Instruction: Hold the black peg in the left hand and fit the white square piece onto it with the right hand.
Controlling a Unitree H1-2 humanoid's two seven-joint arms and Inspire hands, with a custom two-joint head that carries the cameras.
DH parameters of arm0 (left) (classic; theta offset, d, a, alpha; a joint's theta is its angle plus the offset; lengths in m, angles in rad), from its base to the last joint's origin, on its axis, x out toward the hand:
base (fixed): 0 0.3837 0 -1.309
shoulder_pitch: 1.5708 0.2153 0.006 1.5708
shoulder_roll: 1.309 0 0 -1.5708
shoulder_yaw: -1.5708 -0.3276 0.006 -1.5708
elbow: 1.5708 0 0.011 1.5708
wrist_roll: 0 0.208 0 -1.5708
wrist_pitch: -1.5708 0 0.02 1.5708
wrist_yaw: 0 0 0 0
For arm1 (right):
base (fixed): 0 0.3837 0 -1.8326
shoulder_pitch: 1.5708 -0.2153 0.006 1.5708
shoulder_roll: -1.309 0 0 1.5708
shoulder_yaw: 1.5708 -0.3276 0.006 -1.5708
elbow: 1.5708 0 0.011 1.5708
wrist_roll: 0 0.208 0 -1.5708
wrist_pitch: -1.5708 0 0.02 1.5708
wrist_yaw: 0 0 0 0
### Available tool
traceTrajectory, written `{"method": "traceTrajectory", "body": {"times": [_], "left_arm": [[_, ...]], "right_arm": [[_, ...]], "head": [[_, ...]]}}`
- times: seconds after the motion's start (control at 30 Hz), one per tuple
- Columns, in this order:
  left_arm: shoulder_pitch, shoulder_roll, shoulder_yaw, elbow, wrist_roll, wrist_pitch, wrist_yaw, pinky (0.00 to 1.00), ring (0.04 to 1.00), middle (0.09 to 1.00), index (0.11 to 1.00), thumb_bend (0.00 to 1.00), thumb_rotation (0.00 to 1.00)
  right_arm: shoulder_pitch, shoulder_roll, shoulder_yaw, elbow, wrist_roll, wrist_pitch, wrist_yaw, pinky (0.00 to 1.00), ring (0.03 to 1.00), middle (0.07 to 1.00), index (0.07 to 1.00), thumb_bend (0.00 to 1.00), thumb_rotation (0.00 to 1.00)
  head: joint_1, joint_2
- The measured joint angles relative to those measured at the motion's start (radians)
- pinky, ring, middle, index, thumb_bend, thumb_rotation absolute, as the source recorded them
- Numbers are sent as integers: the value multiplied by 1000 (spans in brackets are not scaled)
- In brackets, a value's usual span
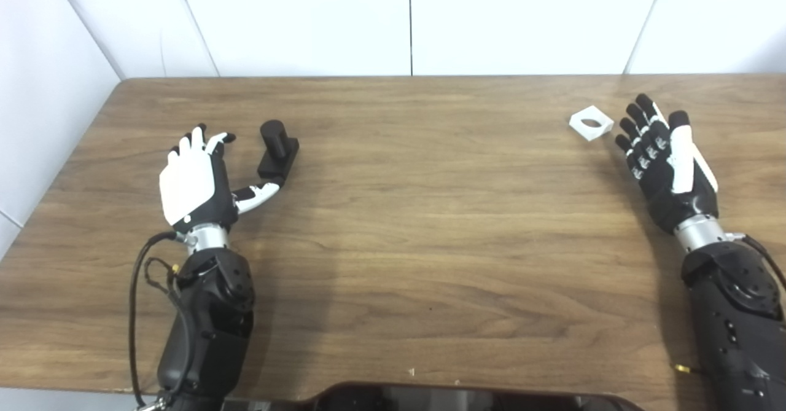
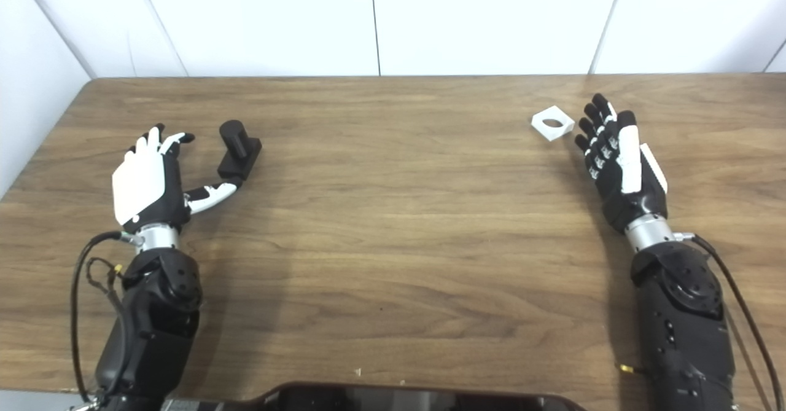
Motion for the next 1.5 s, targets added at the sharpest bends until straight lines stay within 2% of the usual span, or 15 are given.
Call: {"method": "traceTrajectory", "body": {"times": [0.43,0.87,1.03,1.2,1.33,1.5], "left_arm": [[-99,-50,49,98,68,1,-73,1000,1000,1000,821,801,540],[-120,-75,74,127,110,1,-93,1000,1000,1000,820,783,543],[-120,-82,78,140,122,1,-93,1000,1000,1000,816,781,539],[-122,-90,82,165,167,1,-97,1000,1000,1000,803,785,525],[-133,-87,73,193,205,0,-114,1000,1000,994,787,791,547],[-143,-65,48,205,266,-2,-126,1000,1000,991,760,800,513]], "right_arm": [[-24,1,-2,37,-1,-11,-1,1000,1000,1000,1000,600,1000],[-32,0,-1,55,-4,-38,-1,1000,1000,1000,1000,599,1000],[-32,1,-3,55,-2,-38,-1,1000,1000,1000,1000,563,1000],[-32,0,-3,55,0,-40,3,1000,1000,1000,1000,571,1000],[-31,0,-4,55,1,-39,3,1000,1000,1000,1000,569,1000],[-31,0,-7,55,4,-39,5,1000,1000,1000,1000,575,1000]], "head": [[6,-18],[-2,-26],[2,-26],[3,-26],[5,-21],[5,-18]]}}
